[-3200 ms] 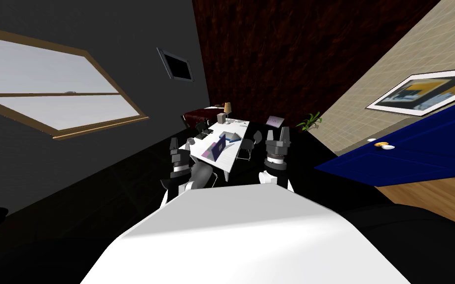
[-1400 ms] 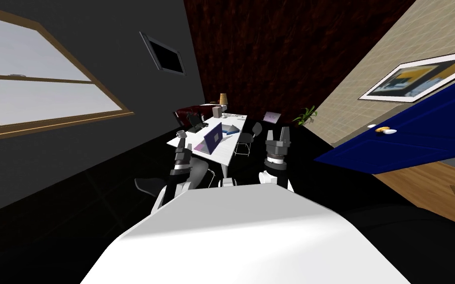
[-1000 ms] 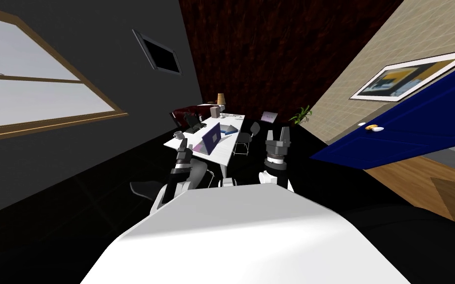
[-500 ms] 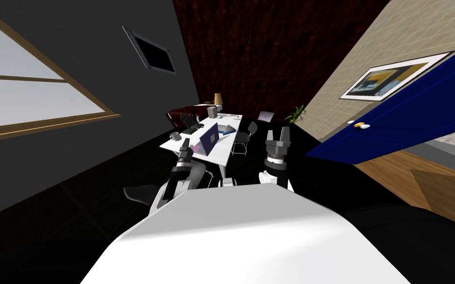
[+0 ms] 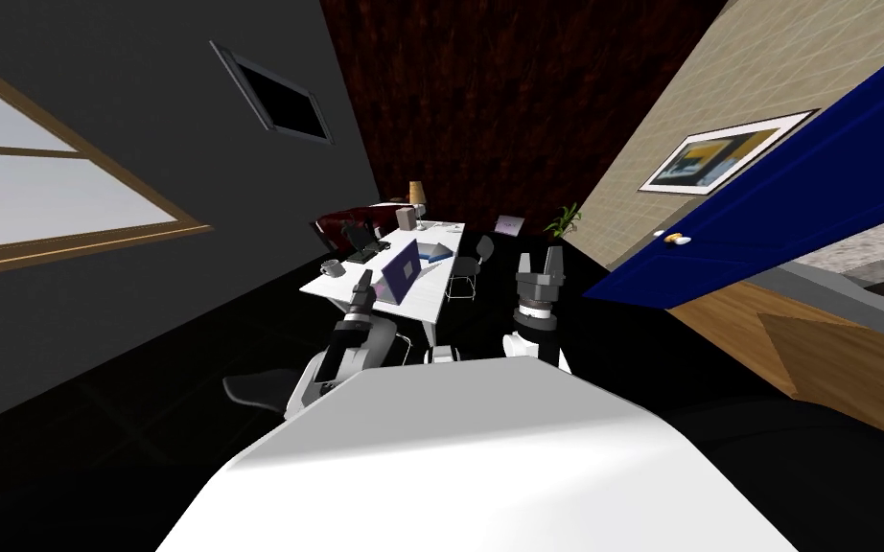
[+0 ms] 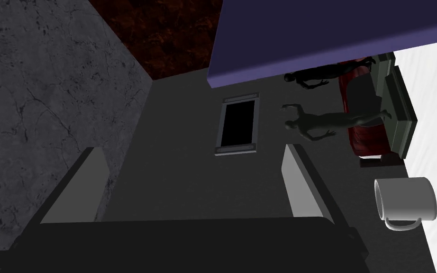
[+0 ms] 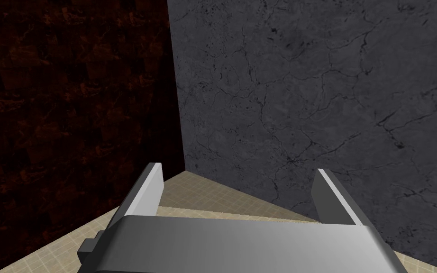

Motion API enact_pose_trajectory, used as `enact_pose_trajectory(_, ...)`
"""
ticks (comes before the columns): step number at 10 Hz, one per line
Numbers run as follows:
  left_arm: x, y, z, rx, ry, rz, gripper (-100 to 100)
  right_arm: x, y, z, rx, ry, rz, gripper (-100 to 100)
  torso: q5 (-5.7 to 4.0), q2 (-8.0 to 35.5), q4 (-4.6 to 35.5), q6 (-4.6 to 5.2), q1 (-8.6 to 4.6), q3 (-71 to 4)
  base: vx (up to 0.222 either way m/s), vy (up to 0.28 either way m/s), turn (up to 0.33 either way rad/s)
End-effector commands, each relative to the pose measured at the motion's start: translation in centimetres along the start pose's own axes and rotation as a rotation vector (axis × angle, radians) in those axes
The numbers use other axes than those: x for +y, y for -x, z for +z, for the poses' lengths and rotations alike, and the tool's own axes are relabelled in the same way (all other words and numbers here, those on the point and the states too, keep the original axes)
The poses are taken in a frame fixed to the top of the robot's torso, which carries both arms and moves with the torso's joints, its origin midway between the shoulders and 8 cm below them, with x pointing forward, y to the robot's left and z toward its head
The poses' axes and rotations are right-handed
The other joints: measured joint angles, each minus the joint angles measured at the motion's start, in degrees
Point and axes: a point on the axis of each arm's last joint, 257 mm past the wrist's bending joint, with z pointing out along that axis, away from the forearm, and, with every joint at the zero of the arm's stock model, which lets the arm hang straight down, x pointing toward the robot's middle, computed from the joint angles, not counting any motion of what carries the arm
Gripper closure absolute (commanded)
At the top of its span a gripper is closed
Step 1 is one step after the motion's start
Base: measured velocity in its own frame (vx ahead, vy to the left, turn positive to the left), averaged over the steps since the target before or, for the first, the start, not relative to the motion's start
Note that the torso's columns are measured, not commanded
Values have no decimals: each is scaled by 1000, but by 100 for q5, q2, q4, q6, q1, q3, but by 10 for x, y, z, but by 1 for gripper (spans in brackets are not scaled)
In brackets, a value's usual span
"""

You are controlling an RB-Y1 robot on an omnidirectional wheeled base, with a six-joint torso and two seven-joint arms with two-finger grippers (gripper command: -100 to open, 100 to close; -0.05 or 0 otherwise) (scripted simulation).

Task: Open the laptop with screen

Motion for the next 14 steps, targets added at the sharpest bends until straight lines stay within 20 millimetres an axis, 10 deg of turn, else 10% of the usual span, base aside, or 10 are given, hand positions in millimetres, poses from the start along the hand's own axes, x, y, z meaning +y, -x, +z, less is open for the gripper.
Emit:
enact_pose_trajectory(1, 10, 0, 3, 24, 40, 41, -100, 0, 0, 0, 0, 0, 0, 0, 0, 0, 0, -1, 0, 0, 1, 3, -60)
enact_pose_trajectory(14, 51, 9, 10, 84, 203, 203, -100, 0, 0, 0, 0, 0, 0, 0, 0, 0, 0, 0, -1, 0, 1, 3, -79)
